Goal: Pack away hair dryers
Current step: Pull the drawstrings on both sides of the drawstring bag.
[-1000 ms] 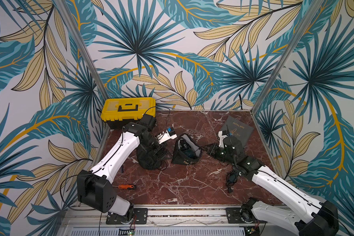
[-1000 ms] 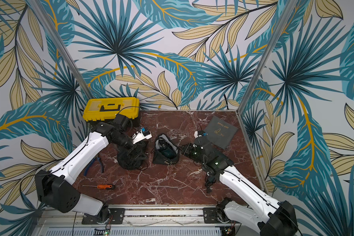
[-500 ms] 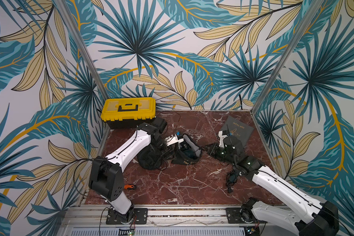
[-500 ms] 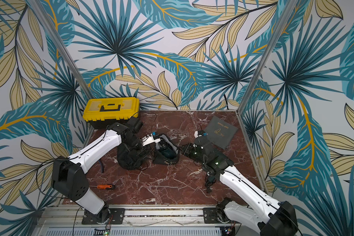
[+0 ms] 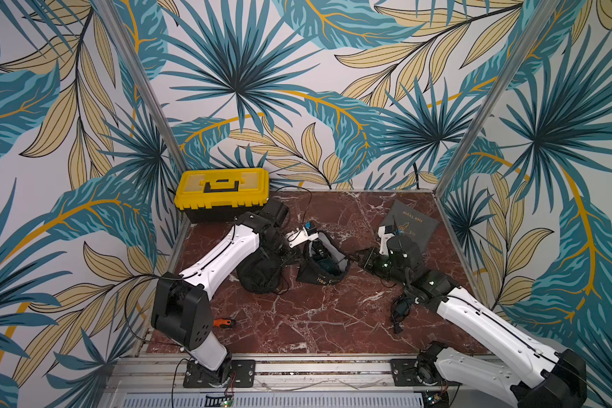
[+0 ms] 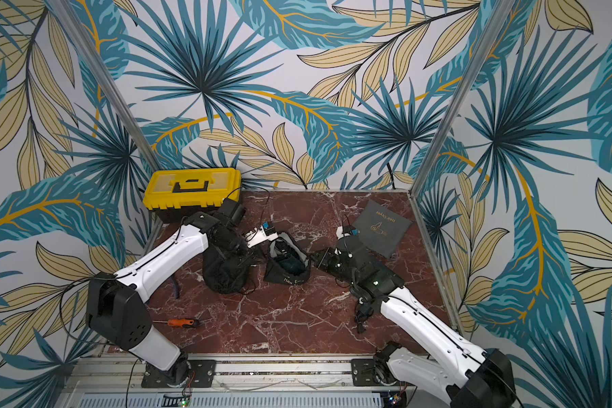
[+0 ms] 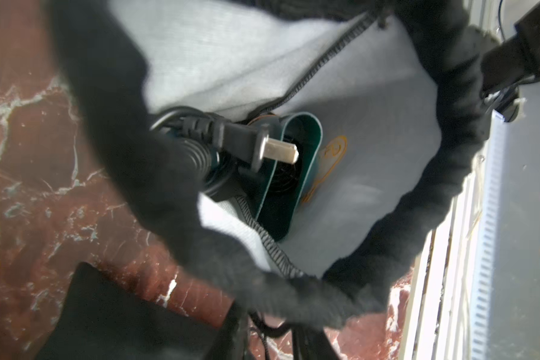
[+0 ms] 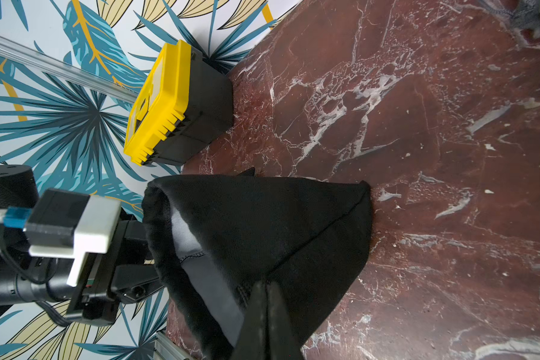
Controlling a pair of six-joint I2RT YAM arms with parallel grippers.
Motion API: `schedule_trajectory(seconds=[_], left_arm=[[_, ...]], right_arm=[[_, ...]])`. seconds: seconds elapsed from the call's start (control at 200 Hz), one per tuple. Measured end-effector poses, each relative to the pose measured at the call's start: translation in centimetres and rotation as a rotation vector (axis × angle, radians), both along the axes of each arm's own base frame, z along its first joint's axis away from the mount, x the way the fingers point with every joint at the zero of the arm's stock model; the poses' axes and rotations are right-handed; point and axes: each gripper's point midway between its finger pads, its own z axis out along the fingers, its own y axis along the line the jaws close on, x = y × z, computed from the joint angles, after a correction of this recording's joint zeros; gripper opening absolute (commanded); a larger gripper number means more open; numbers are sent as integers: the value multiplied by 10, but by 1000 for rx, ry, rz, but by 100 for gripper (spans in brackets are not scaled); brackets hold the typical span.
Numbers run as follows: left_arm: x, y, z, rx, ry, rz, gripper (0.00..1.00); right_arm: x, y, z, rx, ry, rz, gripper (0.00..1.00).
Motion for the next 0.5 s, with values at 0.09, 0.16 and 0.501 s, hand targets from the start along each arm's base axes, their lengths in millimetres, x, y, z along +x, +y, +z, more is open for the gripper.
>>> schedule_trajectory(seconds=[0.09,0.16,0.501], left_arm=[[1,1,0,5,-2,7,0],[2,2,0,12,-17,4,0],[0,18,34,38,-170,6,0]], right_arm=[[0,0,1,-3,-2,1,0],[-1,-1,1,-6,-2,-1,0],[-5,-12,8,-55,-10,-20,0]])
